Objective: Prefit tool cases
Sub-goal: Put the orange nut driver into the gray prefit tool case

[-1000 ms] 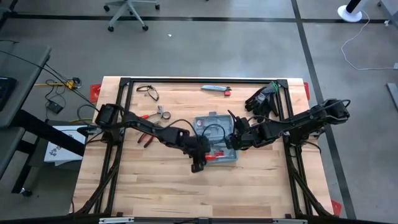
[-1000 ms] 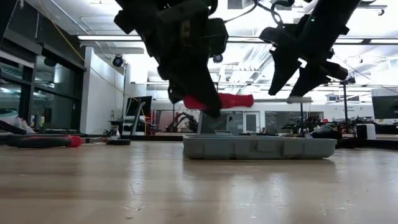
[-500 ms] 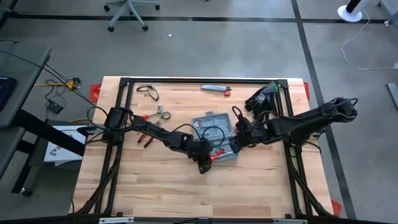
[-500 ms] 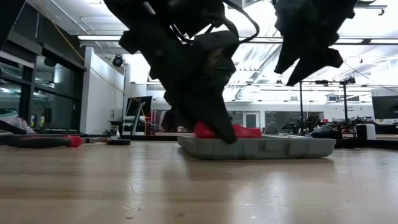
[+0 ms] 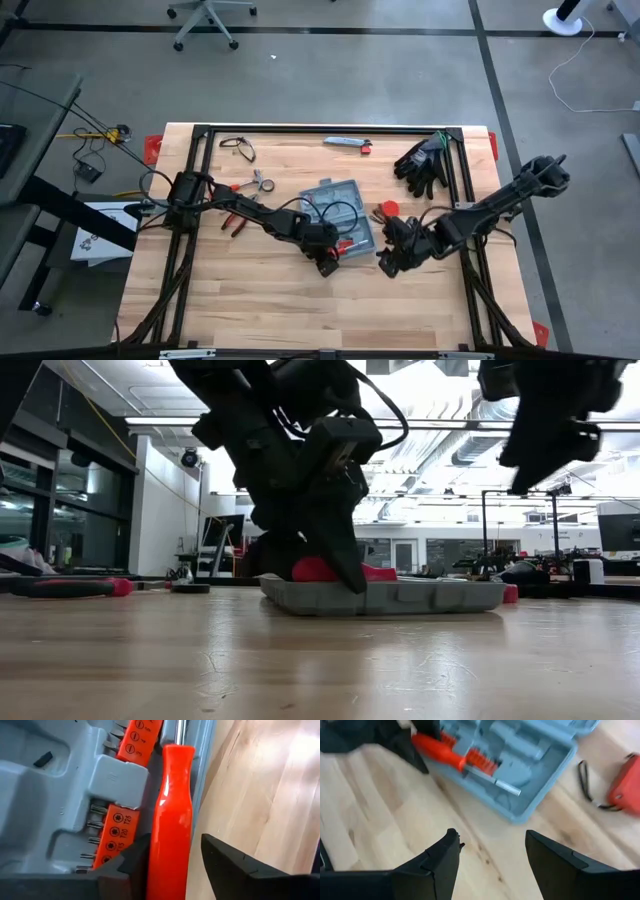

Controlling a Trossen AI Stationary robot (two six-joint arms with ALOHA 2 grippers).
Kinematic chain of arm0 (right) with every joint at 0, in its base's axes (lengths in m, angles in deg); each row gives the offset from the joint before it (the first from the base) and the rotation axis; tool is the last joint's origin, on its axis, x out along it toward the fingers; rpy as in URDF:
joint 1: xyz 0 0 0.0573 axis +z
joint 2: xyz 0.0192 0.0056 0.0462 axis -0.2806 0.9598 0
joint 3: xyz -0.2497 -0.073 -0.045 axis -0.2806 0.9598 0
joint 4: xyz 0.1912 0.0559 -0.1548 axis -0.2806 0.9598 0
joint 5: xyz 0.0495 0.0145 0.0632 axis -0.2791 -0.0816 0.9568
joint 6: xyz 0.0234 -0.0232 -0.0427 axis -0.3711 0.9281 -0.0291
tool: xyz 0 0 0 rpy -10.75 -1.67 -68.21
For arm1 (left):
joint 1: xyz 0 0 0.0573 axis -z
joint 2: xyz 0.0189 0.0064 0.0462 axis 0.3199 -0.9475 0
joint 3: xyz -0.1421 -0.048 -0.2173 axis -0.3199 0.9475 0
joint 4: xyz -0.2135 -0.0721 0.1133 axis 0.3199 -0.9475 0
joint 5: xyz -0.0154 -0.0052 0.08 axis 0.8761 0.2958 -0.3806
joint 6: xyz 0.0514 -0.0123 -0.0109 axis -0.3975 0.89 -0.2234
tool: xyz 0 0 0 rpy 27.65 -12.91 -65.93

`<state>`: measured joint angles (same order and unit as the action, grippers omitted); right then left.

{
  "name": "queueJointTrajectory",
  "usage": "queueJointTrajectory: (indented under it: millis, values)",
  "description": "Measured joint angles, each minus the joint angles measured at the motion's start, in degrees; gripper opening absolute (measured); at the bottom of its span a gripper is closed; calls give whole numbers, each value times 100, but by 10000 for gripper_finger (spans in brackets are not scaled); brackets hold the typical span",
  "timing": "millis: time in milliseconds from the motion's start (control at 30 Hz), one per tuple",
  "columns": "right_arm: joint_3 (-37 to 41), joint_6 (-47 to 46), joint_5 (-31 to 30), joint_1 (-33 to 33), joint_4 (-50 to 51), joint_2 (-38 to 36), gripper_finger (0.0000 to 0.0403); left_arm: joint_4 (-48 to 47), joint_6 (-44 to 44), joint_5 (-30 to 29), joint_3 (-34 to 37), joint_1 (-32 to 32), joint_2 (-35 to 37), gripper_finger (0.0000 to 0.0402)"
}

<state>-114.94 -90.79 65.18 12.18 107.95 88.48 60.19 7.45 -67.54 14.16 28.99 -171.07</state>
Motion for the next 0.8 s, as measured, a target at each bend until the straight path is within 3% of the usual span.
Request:
queueJointTrajectory:
  millis: [267, 600, 700, 800]
  values:
    - [0, -103, -20, 182, -494, 208, 215, -328, 65, -881, 21, 302, 622, 158]
    - [0, 200, -78, -307, -852, 369, 214, -1462, 251, -1796, 16, 651, 907, 158]
    - [0, 466, 253, -582, -1083, 608, 198, -1457, 257, -1916, 16, 731, 913, 158]
    - [0, 695, 588, -823, -1339, 941, 152, -1485, 261, -2022, 13, 806, 913, 158]
